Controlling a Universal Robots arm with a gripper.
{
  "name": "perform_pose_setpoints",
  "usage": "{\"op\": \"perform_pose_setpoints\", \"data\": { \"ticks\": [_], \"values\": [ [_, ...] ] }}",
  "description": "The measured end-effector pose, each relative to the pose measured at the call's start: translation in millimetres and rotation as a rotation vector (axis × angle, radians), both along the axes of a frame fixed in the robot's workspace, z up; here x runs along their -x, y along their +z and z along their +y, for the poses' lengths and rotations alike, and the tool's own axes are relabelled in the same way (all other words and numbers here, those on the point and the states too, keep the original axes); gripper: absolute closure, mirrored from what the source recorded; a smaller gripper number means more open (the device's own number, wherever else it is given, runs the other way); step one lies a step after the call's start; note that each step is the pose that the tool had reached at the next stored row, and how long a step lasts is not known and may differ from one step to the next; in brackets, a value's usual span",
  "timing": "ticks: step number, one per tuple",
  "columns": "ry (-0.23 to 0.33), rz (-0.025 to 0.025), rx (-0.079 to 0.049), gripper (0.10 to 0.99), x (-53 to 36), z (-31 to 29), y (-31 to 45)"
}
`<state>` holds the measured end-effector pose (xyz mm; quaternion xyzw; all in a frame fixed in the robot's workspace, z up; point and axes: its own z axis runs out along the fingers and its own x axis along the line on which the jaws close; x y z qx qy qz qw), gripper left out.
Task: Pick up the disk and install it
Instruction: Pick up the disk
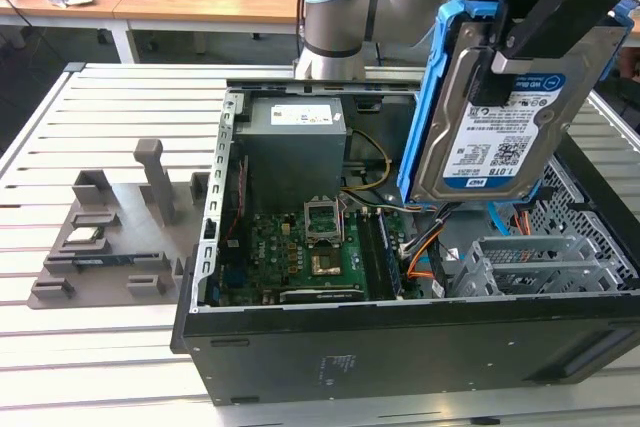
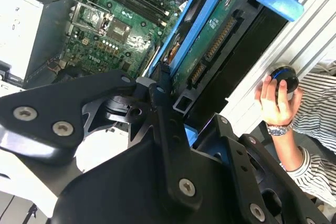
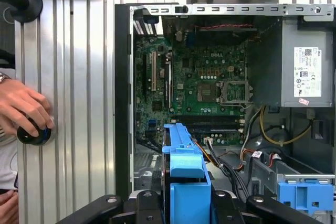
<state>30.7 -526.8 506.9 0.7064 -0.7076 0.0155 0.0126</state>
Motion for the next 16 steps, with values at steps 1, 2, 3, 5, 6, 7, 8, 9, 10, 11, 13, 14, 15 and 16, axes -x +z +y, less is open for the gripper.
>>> {"op": "perform_pose_setpoints", "data": {
  "ticks": [1,2,3,5,6,7,8,9,10,11,13,14,15,16],
  "values": [
    [0.0,0.0,0.0,0.722,-1.5,0.0,-0.2],
    [0.0,0.0,0.002,0.722,-6.8,0.0,-0.6],
    [0.0,0.0,0.004,0.722,-10.8,0.0,-0.9],
    [0.0,0.0,0.007,0.722,-16.8,0.0,-1.4],
    [0.0,0.0,0.008,0.722,-19.3,0.0,-1.6],
    [0.0,0.0,0.01,0.722,-21.9,0.0,-1.8],
    [0.0,0.0001,0.011,0.722,-24.3,0.0,-2.1],
    [0.0,0.0,0.012,0.722,-26.5,0.0,-2.3],
    [0.0,0.0,0.013,0.722,-27.8,0.0,-2.5],
    [0.0,0.0,0.014,0.722,-29.2,0.0,-2.7],
    [0.0,0.0,0.015,0.722,-32.5,0.0,-3.1],
    [0.0,0.0,0.016,0.722,-34.5,0.0,-3.4],
    [0.0,0.0,0.017,0.722,-36.6,0.0,-3.6],
    [0.0,0.0,0.018,0.722,-37.8,0.0,-3.8]
  ]
}}
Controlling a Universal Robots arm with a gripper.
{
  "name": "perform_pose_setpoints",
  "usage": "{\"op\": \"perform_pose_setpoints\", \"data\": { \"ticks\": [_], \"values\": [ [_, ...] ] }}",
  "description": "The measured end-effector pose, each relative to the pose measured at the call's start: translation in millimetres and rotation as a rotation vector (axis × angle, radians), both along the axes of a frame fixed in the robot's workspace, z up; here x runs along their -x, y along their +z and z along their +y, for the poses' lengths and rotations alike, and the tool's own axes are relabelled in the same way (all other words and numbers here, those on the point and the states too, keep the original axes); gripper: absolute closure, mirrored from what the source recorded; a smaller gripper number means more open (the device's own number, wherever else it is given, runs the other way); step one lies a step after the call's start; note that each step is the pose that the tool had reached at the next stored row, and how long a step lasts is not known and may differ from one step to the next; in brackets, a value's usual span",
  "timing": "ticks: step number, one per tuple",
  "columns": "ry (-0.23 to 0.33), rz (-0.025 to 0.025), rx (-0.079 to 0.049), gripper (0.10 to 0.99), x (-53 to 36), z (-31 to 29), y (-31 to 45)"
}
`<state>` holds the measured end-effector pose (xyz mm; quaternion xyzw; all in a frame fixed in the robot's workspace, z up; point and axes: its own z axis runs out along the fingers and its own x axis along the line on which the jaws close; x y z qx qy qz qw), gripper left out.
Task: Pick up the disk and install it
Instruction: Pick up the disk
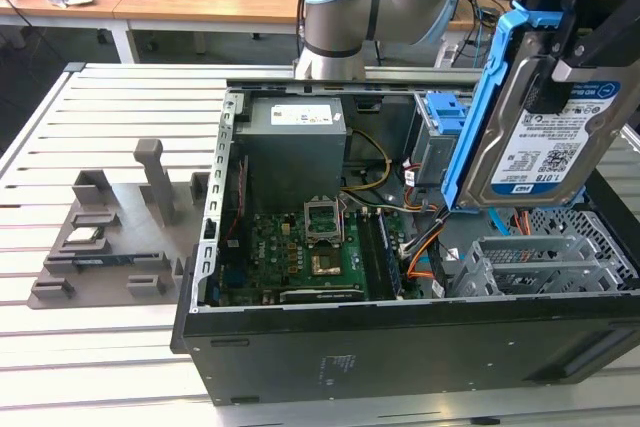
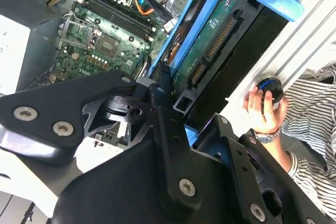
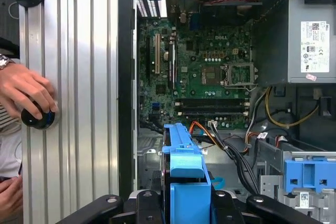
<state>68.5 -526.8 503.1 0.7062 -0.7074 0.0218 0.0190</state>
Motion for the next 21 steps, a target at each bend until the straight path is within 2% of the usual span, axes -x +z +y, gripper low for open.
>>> {"op": "perform_pose_setpoints", "data": {
  "ticks": [21],
  "values": [
    [0.0,0.0,0.016,0.722,-32.2,0.0,-5.0]
  ]
}}
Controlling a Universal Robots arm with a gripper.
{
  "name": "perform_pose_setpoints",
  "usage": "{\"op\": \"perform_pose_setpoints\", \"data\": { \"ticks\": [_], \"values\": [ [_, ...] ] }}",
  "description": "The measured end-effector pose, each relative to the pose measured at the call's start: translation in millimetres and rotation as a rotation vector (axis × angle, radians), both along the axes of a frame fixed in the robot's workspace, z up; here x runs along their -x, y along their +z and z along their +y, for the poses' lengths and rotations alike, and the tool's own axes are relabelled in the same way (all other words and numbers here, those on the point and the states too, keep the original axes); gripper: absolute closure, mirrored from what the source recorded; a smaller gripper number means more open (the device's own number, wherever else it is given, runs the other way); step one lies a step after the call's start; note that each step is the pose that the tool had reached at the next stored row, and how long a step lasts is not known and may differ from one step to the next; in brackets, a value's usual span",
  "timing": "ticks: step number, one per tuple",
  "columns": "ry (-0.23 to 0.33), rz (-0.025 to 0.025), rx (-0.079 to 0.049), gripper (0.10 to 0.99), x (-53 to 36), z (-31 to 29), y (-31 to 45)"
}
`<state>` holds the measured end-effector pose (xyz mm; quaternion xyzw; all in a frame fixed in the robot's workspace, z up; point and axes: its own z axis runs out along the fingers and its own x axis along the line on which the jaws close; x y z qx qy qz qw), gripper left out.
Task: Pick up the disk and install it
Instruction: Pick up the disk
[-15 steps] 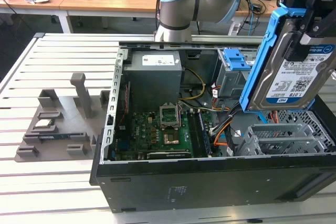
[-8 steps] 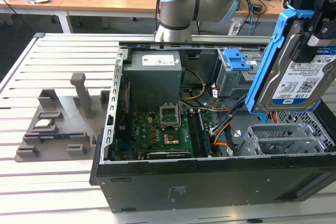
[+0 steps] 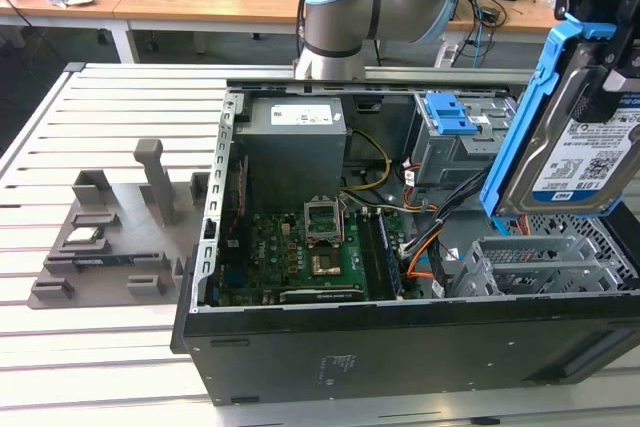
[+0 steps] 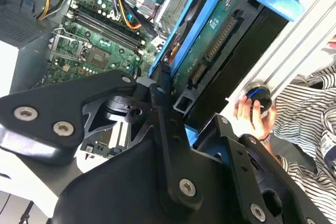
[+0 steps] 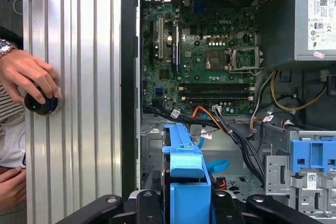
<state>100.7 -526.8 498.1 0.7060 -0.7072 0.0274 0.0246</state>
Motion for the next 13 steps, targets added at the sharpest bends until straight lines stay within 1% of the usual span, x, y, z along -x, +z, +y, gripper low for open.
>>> {"op": "perform_pose_setpoints", "data": {
  "ticks": [13],
  "values": [
    [0.0,0.0,0.008,0.722,-16.2,0.0,-2.6]
  ]
}}
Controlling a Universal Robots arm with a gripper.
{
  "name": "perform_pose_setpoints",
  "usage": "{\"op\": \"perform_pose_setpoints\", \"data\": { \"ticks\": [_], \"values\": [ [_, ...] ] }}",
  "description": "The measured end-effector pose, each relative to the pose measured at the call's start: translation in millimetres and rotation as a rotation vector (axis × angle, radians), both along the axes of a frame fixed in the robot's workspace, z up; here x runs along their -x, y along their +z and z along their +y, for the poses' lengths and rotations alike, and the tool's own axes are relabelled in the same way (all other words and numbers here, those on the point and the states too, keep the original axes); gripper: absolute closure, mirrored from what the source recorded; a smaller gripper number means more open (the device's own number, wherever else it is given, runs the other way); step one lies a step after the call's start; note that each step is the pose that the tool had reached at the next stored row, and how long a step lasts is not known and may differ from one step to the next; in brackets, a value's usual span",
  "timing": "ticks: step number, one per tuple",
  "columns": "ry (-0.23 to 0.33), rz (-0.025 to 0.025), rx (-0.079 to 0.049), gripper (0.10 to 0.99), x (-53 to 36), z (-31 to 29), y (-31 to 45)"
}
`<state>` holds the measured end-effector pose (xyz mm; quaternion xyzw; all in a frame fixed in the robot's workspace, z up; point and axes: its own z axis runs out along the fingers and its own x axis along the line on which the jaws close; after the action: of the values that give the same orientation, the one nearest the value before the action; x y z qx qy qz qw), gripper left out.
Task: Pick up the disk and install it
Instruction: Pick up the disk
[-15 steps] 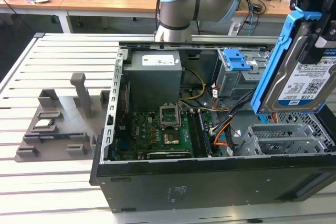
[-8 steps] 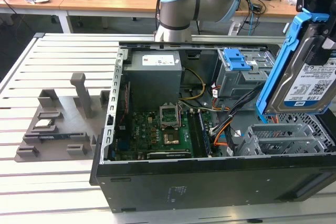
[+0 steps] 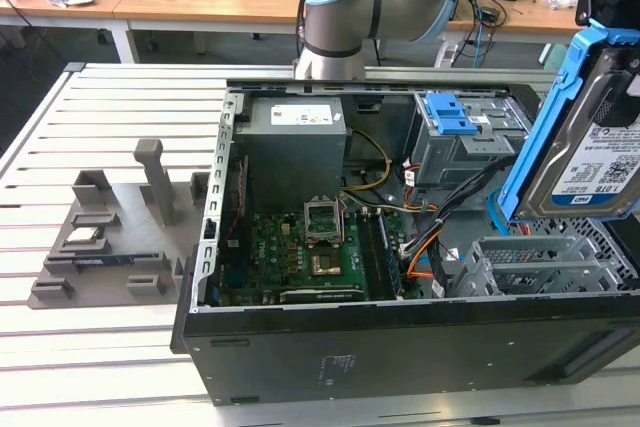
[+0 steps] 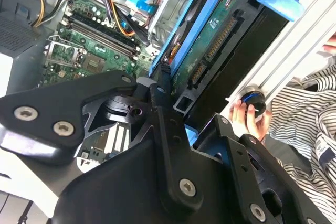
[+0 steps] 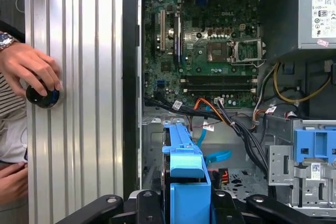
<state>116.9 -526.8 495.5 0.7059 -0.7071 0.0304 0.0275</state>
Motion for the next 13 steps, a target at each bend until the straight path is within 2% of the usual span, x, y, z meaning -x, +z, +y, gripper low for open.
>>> {"op": "perform_pose_setpoints", "data": {
  "ticks": [6,13],
  "values": [
    [0.0,0.0,0.004,0.722,-8.0,0.0,-3.1],
    [0.0,0.0,0.005,0.722,-13.4,0.0,-5.5]
  ]
}}
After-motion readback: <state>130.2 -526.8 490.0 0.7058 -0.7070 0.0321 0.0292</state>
